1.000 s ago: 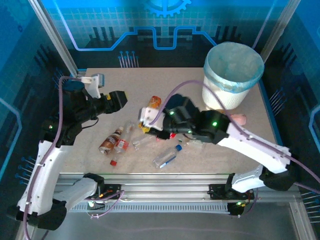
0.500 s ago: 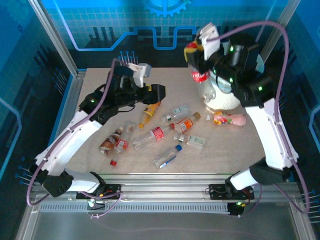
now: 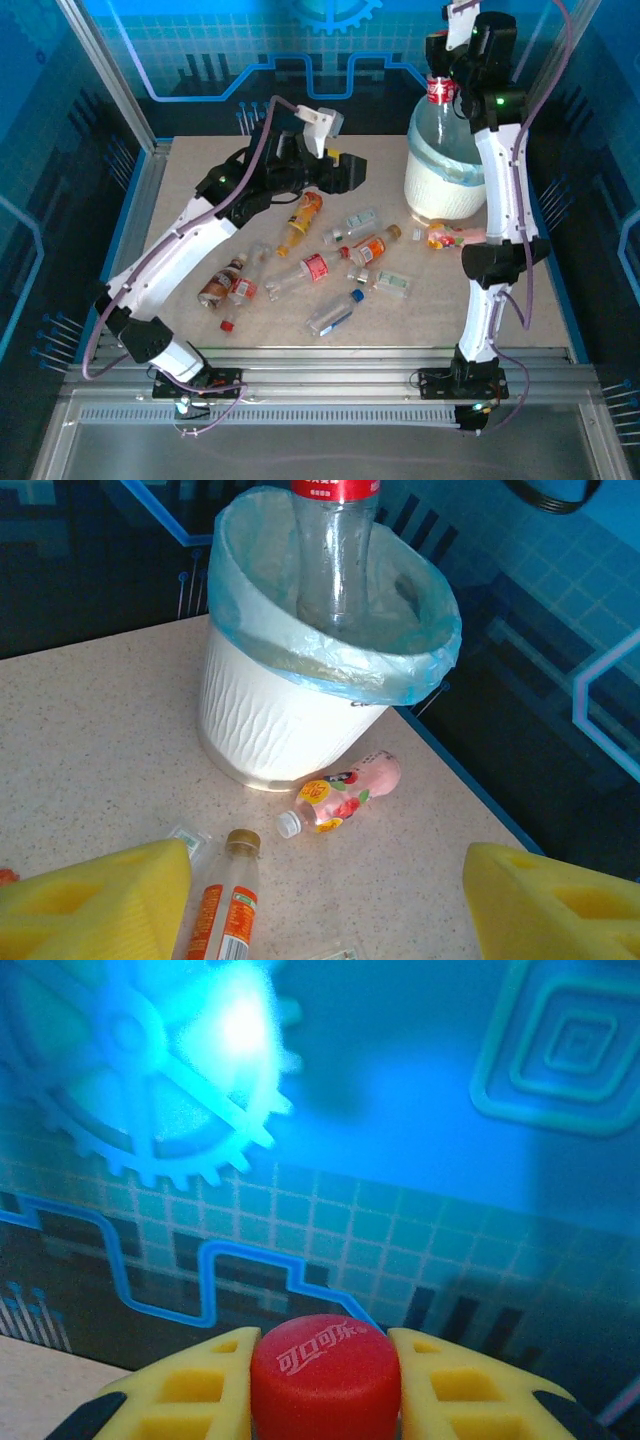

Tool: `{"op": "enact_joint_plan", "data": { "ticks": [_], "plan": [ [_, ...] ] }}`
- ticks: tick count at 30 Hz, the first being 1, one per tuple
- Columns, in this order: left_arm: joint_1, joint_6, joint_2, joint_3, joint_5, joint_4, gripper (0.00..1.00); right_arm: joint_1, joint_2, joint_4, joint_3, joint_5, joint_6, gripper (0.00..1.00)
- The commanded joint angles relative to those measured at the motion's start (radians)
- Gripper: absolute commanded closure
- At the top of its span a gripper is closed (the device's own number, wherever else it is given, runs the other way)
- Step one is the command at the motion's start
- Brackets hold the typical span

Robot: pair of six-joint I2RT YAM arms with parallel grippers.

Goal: Put the plastic bottles in the bin

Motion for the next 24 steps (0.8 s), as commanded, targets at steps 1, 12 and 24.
{"op": "enact_joint_plan", "data": {
  "ticks": [1,12,24],
  "plan": [
    [-0.009,0.036,0.034,0.046,0.029,-0.003,0.26,-0.025,0.009,0.048,0.036,0.026,0.008,0.90],
    [-0.008,0.018,0.078,0.037,0.046,0.022,0.25,-0.050,0.000,0.241,-0.212,0.126,-0.009,0.83],
    [-0.009,0.016,0.111,0.049,0.044,0.017,0.20,-0.078,-0.163,0.518,-0.633,0.115,0.020,0.43]
  ]
}}
